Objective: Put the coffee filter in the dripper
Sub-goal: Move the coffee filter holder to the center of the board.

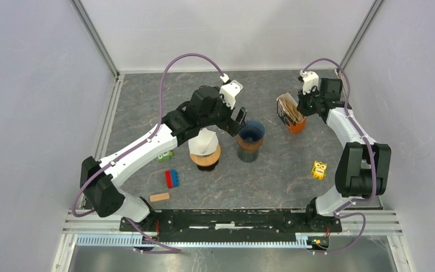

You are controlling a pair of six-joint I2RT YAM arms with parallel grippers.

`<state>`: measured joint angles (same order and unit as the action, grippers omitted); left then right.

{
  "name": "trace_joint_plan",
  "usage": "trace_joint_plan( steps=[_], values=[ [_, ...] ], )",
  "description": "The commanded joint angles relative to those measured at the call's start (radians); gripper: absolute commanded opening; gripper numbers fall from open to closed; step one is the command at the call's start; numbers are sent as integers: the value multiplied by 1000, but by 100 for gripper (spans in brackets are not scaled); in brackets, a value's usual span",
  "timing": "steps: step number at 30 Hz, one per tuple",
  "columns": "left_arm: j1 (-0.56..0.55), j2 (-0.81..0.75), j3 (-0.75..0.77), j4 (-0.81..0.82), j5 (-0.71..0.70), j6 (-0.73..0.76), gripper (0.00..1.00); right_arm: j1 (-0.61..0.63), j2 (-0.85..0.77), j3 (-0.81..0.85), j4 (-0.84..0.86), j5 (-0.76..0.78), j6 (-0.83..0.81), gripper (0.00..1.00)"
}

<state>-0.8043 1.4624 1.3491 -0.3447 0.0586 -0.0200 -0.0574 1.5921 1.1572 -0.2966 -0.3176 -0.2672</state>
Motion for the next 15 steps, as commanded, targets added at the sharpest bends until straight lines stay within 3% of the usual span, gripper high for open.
trace_joint_plan(
  steps=[1, 7, 15],
  values=[
    [2, -33, 32, 10, 15, 30, 100, -26, -22, -19, -4, -66, -36, 18],
    [2, -29, 34, -4, 5, 36, 100, -36, -49, 19, -3, -69, -81, 37],
    [2, -34, 31, -4, -3, 47, 100, -35, -89, 121, -36, -59, -113, 40]
  ],
)
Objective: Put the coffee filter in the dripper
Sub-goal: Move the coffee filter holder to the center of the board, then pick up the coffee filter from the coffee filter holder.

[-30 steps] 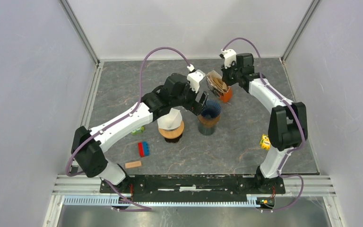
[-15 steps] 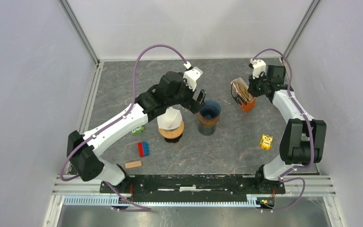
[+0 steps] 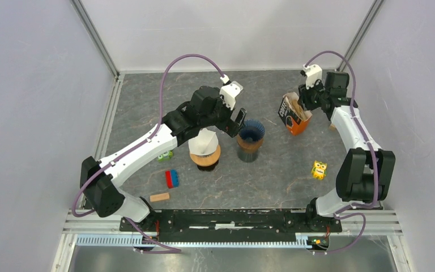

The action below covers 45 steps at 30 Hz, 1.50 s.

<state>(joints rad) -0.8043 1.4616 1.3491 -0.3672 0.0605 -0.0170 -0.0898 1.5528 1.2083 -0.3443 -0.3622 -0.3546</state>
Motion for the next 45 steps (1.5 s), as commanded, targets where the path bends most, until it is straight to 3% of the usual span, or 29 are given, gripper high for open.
trace_joint_plan(
  steps=[1, 9, 18, 45],
  values=[
    [2, -34, 29, 20, -3, 46, 100, -1, -44, 83, 5, -22, -25, 38],
    [2, -43, 9, 31, -2, 51, 100, 35, 41, 133, -16, -23, -26, 32],
    [2, -52, -6, 39, -4, 60, 100, 84, 114, 145, -20, 27, -43, 32],
    [2, -61, -25, 48, 1, 68, 100, 84, 88, 119, -2, 75, -113, 34]
  ],
)
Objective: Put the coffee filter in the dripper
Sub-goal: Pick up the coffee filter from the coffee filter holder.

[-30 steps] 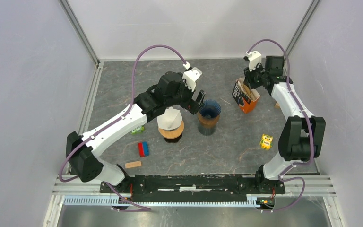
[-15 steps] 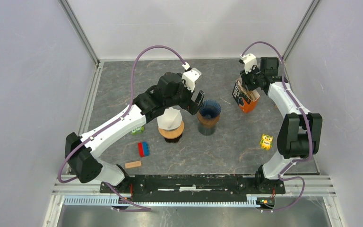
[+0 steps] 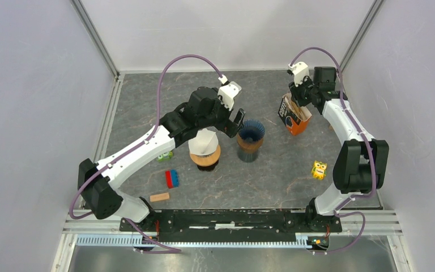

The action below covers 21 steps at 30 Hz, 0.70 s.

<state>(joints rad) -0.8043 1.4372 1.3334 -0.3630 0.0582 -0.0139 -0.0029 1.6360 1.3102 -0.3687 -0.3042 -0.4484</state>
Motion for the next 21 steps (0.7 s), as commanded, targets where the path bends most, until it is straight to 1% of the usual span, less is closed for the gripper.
trace_joint_plan(
  steps=[1, 12, 21],
  values=[
    [2, -38, -9, 44, 4, 66, 100, -2, 13, 16, 21, 18, -21, 34],
    [2, -37, -16, 45, 5, 68, 100, -2, 56, 4, 19, 26, -33, 34],
    [2, -39, -20, 49, 5, 69, 100, -2, 72, 4, 19, 30, -42, 32]
  ],
)
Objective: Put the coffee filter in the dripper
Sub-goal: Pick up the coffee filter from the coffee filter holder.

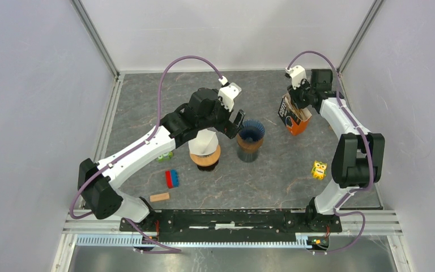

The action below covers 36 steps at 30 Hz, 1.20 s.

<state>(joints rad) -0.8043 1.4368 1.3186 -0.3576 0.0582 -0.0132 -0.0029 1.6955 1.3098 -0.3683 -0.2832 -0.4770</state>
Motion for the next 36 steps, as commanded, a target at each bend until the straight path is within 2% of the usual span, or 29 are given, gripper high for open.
trace_joint_plan(
  steps=[1, 4, 7, 15, 28, 36],
  values=[
    [2, -39, -5, 43, 6, 69, 100, -2, 14, 5, 18, 11, -14, 31],
    [2, -41, -5, 44, 5, 71, 100, -2, 23, 11, 14, 11, -14, 27],
    [1, -43, -4, 43, 7, 71, 100, -2, 19, 24, 11, 2, -7, 17],
    [2, -49, -1, 43, 3, 80, 100, -3, -44, 92, 3, -16, 28, 0],
    [2, -68, 7, 41, -36, 109, 100, -26, -175, 137, -81, -72, 46, 0],
    [1, -71, 71, 2, 15, 184, 100, -47, -315, 166, -212, -124, -42, 0]
  ],
)
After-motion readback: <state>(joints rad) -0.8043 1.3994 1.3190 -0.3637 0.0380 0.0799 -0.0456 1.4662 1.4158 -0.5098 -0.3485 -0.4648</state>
